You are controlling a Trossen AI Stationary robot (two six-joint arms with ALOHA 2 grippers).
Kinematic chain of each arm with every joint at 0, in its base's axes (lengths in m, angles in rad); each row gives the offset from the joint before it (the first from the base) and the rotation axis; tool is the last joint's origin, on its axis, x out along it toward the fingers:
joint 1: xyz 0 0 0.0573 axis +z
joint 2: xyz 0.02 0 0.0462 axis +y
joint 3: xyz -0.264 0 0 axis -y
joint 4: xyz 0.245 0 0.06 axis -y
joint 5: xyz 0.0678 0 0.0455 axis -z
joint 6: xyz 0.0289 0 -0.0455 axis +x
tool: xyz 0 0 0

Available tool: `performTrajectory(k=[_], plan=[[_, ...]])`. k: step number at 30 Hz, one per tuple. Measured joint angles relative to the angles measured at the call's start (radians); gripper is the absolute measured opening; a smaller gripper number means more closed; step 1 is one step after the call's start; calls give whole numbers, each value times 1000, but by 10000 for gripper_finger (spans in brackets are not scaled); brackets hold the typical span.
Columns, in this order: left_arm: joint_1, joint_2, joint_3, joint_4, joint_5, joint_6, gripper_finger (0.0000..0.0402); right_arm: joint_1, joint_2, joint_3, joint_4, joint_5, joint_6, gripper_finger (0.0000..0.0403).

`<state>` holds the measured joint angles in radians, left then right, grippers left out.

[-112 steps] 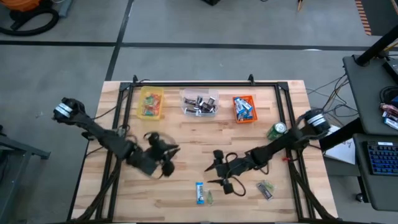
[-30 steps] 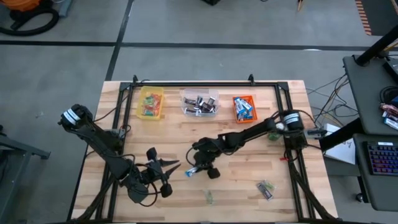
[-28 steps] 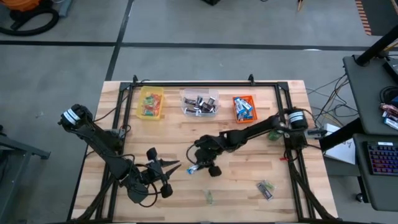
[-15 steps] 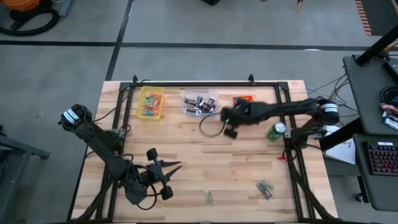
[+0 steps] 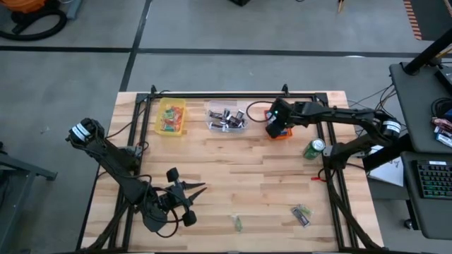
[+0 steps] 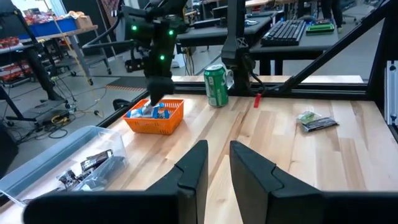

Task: Organize candy in baskets
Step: Put the white chocolate bar chocolate into the orange bin, then put the green gummy into the yellow bin

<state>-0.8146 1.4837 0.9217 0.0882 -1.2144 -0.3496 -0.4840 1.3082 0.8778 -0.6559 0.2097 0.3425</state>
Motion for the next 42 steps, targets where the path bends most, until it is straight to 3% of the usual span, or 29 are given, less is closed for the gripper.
performTrajectory(k=[13,15,18,20,22,34,42], plan=[[1,62,-1,0,0,-34,50,11,-15,92,-77,-14,-14,138],[1,76,-1,0,0,-54,50,28,-25,121,-108,-85,-13,137],[1,87,-1,0,1,-76,50,69,-39,147,-118,-295,1,134],[1,95,-1,0,2,-81,50,124,-46,149,-118,-418,23,131],[1,101,-1,0,2,-81,50,197,-46,148,-117,-468,59,128],[6,120,-1,1,0,-78,50,722,-30,126,-207,-477,450,123],[11,119,-1,2,-8,-45,50,936,-29,116,-291,-437,751,127]])
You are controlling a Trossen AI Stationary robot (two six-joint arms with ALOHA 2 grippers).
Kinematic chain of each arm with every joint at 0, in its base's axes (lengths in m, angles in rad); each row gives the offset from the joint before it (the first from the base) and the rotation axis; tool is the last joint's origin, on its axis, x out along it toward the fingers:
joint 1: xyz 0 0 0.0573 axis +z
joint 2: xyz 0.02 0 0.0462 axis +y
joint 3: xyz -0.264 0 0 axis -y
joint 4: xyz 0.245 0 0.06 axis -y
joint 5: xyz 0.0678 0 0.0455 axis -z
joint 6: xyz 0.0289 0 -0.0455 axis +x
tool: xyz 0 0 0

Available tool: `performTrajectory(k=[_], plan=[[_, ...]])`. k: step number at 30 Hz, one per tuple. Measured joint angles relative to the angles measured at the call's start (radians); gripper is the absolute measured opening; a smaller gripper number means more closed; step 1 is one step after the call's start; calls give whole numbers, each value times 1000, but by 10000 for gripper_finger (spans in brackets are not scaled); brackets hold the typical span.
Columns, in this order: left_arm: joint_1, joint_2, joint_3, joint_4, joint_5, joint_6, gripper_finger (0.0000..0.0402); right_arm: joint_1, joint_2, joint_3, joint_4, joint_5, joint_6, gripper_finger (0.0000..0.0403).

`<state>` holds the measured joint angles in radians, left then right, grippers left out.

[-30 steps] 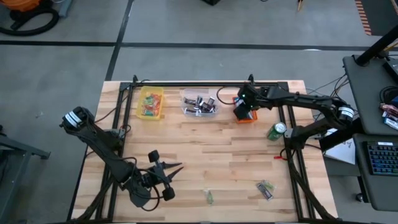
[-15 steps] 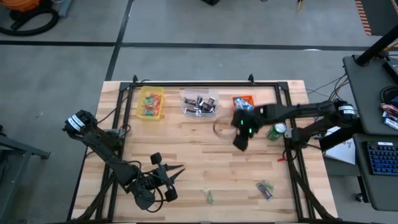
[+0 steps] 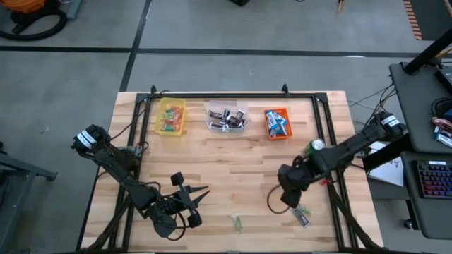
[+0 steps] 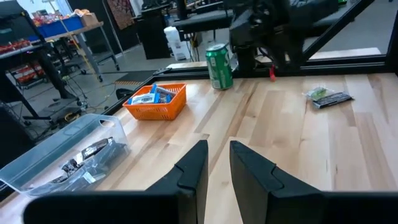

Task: Organize candy in baskets
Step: Put the green gummy into the yellow bin

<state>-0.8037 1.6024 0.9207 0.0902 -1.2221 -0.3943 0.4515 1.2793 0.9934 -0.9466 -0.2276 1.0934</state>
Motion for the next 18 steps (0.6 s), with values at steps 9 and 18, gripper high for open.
performTrajectory(k=[9,18], plan=[[5,0,1,0,-1,0,50,107,0,-68,-88,-36,211,136],[10,-1,1,3,-130,1,50,179,90,-117,12,-93,257,137]])
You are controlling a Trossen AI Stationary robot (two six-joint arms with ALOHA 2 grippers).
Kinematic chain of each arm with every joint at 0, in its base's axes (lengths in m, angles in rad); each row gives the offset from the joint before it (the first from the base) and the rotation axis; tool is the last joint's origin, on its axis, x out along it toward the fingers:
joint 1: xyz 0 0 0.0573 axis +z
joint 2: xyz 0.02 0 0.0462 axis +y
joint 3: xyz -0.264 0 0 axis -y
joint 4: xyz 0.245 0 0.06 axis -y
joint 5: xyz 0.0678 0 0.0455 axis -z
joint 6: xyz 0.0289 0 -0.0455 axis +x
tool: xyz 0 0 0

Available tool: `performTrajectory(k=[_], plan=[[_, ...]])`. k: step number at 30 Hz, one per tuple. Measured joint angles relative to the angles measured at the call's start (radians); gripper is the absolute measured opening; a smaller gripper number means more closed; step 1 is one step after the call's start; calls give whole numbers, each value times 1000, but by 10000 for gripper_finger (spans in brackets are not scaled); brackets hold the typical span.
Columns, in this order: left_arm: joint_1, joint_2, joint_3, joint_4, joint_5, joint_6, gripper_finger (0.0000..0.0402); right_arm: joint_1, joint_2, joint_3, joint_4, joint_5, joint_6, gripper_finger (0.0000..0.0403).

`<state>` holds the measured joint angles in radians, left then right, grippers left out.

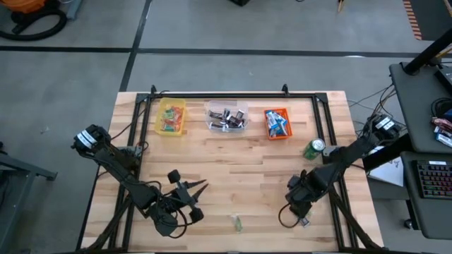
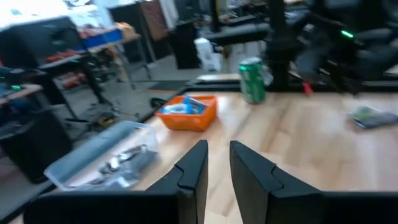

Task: Organize candy in baskets
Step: Put the green gummy into the yellow bin

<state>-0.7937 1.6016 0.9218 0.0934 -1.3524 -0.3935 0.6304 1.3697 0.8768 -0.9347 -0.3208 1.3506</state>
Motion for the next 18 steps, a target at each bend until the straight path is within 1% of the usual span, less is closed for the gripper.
performTrajectory(k=[2,5,11,15,18], plan=[[2,0,0,1,-42,0,50,14,33,0,57,-7,-5,137],[7,0,0,0,-71,1,50,31,78,2,90,-19,-6,137],[12,0,0,2,-73,33,50,32,153,3,95,-17,-48,137],[12,0,0,3,-74,45,50,33,209,3,101,20,-90,137],[13,0,0,4,-73,44,50,32,244,7,104,25,-124,134]])
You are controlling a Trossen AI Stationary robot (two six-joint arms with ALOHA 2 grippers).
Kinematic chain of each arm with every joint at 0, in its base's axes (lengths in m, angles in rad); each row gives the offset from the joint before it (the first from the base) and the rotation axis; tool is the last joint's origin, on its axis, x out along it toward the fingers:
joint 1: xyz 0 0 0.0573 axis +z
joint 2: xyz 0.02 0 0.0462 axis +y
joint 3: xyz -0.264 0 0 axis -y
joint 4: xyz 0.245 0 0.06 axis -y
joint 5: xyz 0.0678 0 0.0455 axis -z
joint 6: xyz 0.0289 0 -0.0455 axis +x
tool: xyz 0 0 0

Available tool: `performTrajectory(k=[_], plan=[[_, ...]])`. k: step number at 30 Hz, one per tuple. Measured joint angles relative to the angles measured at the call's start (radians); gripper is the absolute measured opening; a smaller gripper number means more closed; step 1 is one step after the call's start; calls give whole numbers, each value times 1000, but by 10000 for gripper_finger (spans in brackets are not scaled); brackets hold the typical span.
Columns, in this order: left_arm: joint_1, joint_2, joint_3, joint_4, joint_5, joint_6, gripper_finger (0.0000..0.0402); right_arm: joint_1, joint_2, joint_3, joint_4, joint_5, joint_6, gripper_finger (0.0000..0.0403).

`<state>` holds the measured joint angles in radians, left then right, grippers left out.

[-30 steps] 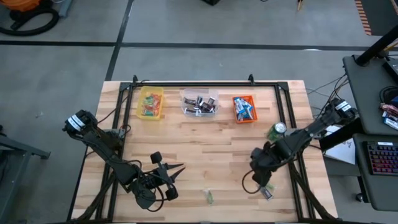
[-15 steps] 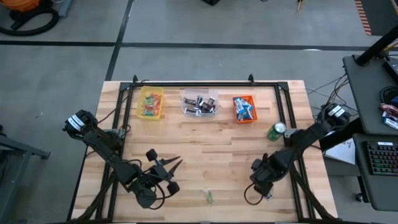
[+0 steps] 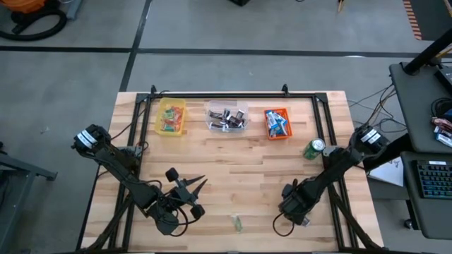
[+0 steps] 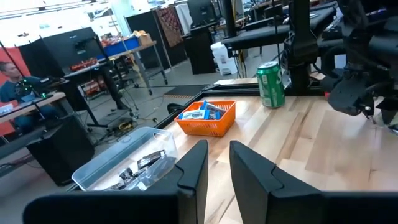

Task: Organize candy in baskets
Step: Put the green gummy into the yellow bin

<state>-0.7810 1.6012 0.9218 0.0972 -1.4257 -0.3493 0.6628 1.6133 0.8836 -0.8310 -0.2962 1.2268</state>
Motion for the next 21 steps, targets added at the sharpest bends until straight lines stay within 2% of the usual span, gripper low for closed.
performTrajectory(k=[4,9,12,17,21], plan=[[1,0,0,11,19,-15,50,0,17,1,3,8,-35,103],[2,-1,0,17,194,-20,50,-10,-19,-3,-3,44,-58,25],[2,-1,0,20,324,-35,50,-23,-76,-4,0,118,-66,15],[-1,13,0,58,489,-80,50,-47,-202,13,46,327,-107,13],[1,66,0,149,502,-56,50,-80,-286,7,260,554,-285,13]])
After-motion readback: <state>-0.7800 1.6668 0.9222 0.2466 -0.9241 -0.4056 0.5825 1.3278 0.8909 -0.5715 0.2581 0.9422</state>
